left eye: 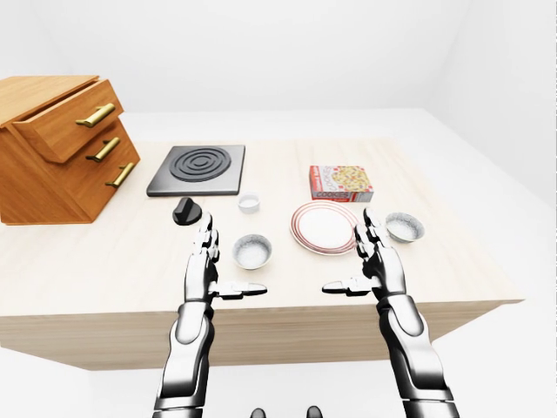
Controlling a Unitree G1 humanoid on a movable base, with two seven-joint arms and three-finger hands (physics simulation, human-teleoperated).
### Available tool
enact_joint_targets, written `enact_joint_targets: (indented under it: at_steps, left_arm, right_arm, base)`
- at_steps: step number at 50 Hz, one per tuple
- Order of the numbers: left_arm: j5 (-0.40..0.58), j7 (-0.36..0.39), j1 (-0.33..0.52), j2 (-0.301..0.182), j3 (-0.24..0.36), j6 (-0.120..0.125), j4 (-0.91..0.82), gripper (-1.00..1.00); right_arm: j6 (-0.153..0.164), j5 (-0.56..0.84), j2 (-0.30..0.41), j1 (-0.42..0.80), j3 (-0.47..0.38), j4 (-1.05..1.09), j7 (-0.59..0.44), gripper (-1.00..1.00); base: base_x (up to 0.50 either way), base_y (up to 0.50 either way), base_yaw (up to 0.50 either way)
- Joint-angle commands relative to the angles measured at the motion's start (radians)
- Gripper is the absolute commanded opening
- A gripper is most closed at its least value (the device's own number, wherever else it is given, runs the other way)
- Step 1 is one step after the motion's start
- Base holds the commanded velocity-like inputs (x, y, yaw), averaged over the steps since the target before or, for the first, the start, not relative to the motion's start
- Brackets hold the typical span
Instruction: Pick the akita bowl next to the plate and place it on the plate.
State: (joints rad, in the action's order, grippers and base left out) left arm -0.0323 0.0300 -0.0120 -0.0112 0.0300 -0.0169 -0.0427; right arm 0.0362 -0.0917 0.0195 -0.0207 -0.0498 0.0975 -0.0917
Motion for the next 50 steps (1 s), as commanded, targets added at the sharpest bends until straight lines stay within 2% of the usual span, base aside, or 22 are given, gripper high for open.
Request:
enact_joint_targets:
  at_steps: [1, 11, 13, 14, 16, 19, 22, 24, 26, 28, 29, 30, 31, 33, 36, 40, 42, 50]
  left_arm:
    - [-0.004, 0.000, -0.001, 0.001, -0.001, 0.005, -0.003, 1.00]
    - [-0.005, 0.000, 0.001, 0.001, 0.000, 0.003, 0.002, 1.00]
    - [-0.007, -0.001, 0.000, 0.001, 0.001, 0.006, 0.000, 1.00]
    - [-0.010, -0.001, 0.001, 0.001, 0.001, 0.007, 0.001, 1.00]
    - [-0.011, -0.001, -0.001, 0.001, 0.000, 0.011, -0.003, 1.00]
    - [-0.015, 0.001, 0.001, 0.001, 0.002, 0.000, 0.011, 1.00]
    - [-0.017, 0.000, 0.002, 0.000, 0.003, 0.010, 0.002, 1.00]
    - [-0.017, -0.001, 0.002, 0.000, 0.003, 0.011, 0.003, 1.00]
    - [-0.015, -0.002, 0.002, 0.000, 0.002, 0.010, 0.005, 1.00]
    - [-0.016, -0.002, 0.001, 0.000, 0.003, 0.015, 0.001, 1.00]
    - [-0.016, -0.002, 0.003, 0.000, 0.003, 0.008, 0.009, 1.00]
    - [-0.016, -0.002, 0.004, 0.000, 0.004, 0.003, 0.014, 1.00]
    - [-0.017, -0.003, 0.003, 0.000, 0.003, 0.013, 0.004, 1.00]
    - [-0.017, -0.003, 0.003, 0.000, 0.003, 0.013, 0.004, 1.00]
    - [-0.017, -0.002, 0.003, 0.000, 0.003, 0.009, 0.008, 1.00]
    - [-0.016, -0.002, 0.003, 0.000, 0.003, 0.012, 0.003, 1.00]
    - [-0.016, -0.001, 0.004, 0.000, 0.003, 0.004, 0.012, 1.00]
    - [-0.017, -0.002, 0.003, 0.000, 0.003, 0.013, 0.001, 1.00]
  right_arm:
    - [0.003, -0.003, 0.000, 0.003, -0.002, -0.003, 0.001, 1.00]
    - [0.010, 0.001, 0.000, 0.006, -0.002, 0.000, 0.009, 1.00]
    - [-0.019, 0.040, 0.001, 0.022, 0.001, -0.046, 0.037, 1.00]
    - [-0.022, 0.051, 0.003, 0.028, 0.000, -0.058, 0.046, 1.00]
    - [-0.010, 0.041, 0.000, 0.039, -0.004, -0.061, 0.053, 1.00]
    - [-0.018, 0.052, -0.003, 0.037, 0.008, -0.061, 0.062, 1.00]
    - [-0.021, 0.051, -0.001, 0.039, 0.009, -0.064, 0.058, 1.00]
    - [-0.017, 0.047, -0.001, 0.040, 0.009, -0.061, 0.055, 1.00]
    - [-0.025, 0.055, 0.000, 0.037, 0.013, -0.065, 0.054, 1.00]
    - [-0.015, 0.057, -0.001, 0.036, 0.014, -0.055, 0.054, 1.00]
    - [-0.012, 0.057, 0.000, 0.031, 0.018, -0.048, 0.047, 1.00]
    - [-0.018, 0.065, 0.000, 0.031, 0.019, -0.052, 0.048, 1.00]
    - [-0.026, 0.070, 0.000, 0.033, 0.020, -0.062, 0.047, 1.00]
    - [-0.027, 0.069, 0.001, 0.031, 0.021, -0.061, 0.038, 1.00]
    - [-0.007, 0.066, -0.001, 0.030, 0.018, -0.043, 0.037, 1.00]
    - [-0.006, 0.066, -0.001, 0.029, 0.020, -0.037, 0.032, 1.00]
    - [-0.009, 0.064, 0.000, 0.030, 0.018, -0.045, 0.028, 1.00]
    - [0.011, 0.062, 0.000, 0.026, 0.021, -0.029, 0.021, 1.00]
  base:
    - [-0.02, -0.34, 0.00]
    - [-0.02, -0.31, 0.00]
    - [0.00, 0.00, 0.00]
    - [0.00, 0.00, 0.00]
    - [0.00, 0.00, 0.00]
    - [0.00, 0.00, 0.00]
    - [0.00, 0.00, 0.00]
    - [0.00, 0.00, 0.00]
    - [0.00, 0.00, 0.00]
    - [0.00, 0.00, 0.00]
    - [0.00, 0.00, 0.00]
    - [0.00, 0.00, 0.00]
    - [0.00, 0.00, 0.00]
    - [0.00, 0.00, 0.00]
    - [0.00, 0.00, 0.00]
    - [0.00, 0.00, 0.00]
    - [0.00, 0.00, 0.00]
    - [0.11, 0.00, 0.00]
